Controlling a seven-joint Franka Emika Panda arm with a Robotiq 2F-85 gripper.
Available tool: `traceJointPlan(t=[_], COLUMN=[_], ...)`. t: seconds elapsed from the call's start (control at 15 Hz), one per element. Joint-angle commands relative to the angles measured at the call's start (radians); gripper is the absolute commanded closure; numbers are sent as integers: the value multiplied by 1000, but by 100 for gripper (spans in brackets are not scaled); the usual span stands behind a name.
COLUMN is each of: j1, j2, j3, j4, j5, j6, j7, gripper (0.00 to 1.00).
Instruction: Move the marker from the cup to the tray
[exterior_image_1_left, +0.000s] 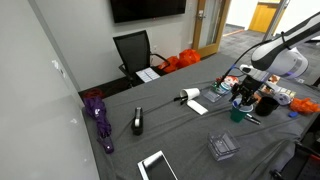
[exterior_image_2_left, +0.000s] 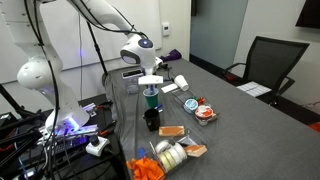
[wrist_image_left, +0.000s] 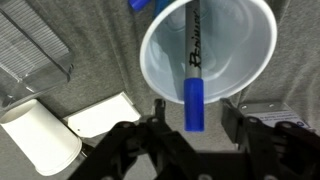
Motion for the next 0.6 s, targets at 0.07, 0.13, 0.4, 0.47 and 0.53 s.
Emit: traceJointPlan(t=[0.07, 0.13, 0.4, 0.47, 0.53], j1=[-16, -15, -14, -15, -15], j2=[-11, -8, -12, -14, -17], j3=[10, 9, 2, 1, -2], j4=[-19, -19, -22, -24, -25], j5=[76, 90, 123, 128, 130], j6=[19, 21, 14, 12, 7], j7=[-92, -108, -151, -158, -165], gripper=[77, 83, 97, 95, 95])
